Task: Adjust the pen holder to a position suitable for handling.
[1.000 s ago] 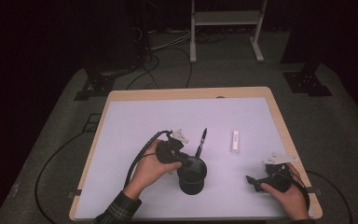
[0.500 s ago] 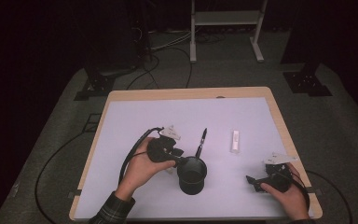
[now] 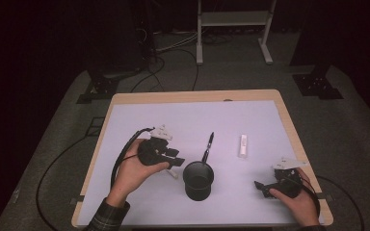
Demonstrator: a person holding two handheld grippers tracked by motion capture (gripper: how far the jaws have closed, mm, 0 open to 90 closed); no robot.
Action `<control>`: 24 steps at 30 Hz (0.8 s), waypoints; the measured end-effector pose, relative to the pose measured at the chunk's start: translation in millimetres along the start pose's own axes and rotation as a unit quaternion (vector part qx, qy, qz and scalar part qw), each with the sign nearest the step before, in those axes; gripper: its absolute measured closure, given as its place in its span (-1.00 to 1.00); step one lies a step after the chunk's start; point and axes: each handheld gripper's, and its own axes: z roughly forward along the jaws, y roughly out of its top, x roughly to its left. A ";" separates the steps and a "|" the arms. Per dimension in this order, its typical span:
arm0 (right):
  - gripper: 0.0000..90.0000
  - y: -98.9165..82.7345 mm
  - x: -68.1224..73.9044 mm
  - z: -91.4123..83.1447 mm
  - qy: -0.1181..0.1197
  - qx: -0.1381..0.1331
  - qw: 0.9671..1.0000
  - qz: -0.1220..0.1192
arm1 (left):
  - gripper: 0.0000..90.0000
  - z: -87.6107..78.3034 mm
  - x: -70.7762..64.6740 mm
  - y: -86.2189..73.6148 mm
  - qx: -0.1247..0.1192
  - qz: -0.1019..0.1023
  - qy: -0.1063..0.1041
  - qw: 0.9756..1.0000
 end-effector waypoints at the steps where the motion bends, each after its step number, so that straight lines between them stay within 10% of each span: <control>1: -1.00 0.0 0.0 0.0 0.000 0.000 1.000 0.000 | 0.27 -1.3 0.0 -1.3 -0.004 -0.005 0.001 1.000; 24: -1.00 0.1 -0.1 0.1 0.000 0.000 1.000 0.000 | 0.11 -19.6 11.4 -44.4 0.006 -0.034 0.053 0.998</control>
